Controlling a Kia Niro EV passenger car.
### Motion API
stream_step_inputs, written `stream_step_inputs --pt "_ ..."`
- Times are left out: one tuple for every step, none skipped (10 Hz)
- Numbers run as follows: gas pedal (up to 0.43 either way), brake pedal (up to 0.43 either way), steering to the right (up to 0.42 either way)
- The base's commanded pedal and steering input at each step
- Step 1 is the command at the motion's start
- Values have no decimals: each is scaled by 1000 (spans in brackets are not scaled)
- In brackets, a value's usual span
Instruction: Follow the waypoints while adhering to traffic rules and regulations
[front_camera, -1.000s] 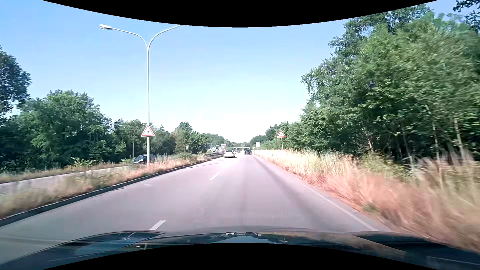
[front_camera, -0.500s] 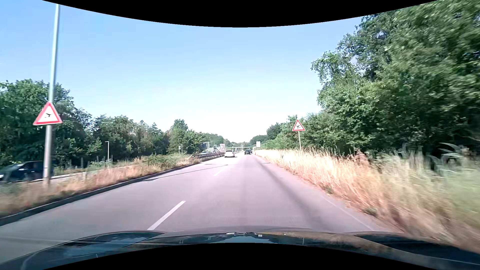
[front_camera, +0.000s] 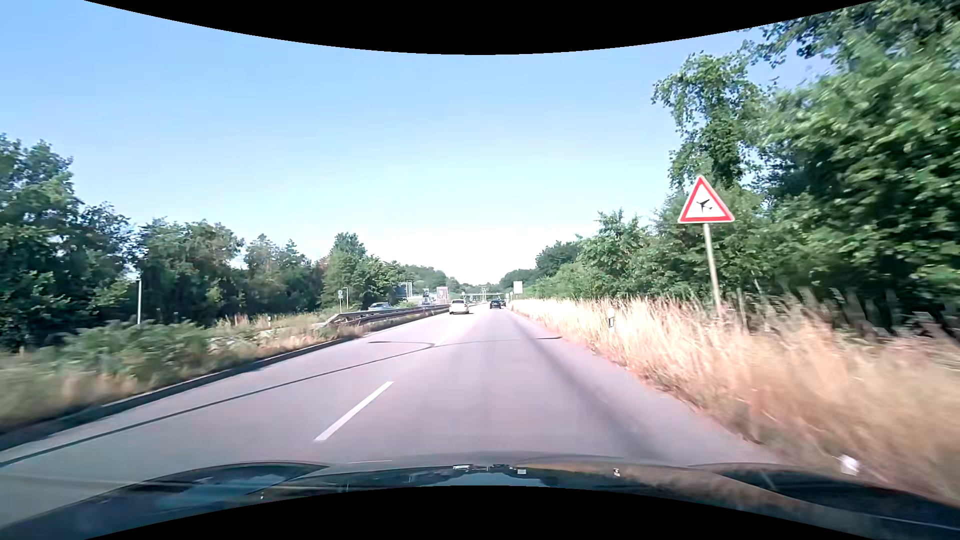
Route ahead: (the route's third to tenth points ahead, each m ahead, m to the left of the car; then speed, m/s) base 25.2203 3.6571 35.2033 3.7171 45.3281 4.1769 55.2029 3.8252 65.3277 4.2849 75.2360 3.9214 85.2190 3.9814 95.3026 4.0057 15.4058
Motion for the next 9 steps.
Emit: stream_step_inputs --pt "197 0 -1" --pt "197 0 -1" --pt "197 0 -1" --pt "197 0 -1" --pt "197 0 -2" --pt "197 0 -2" --pt "197 0 -2" --pt "197 0 -2" --pt "197 0 -2"
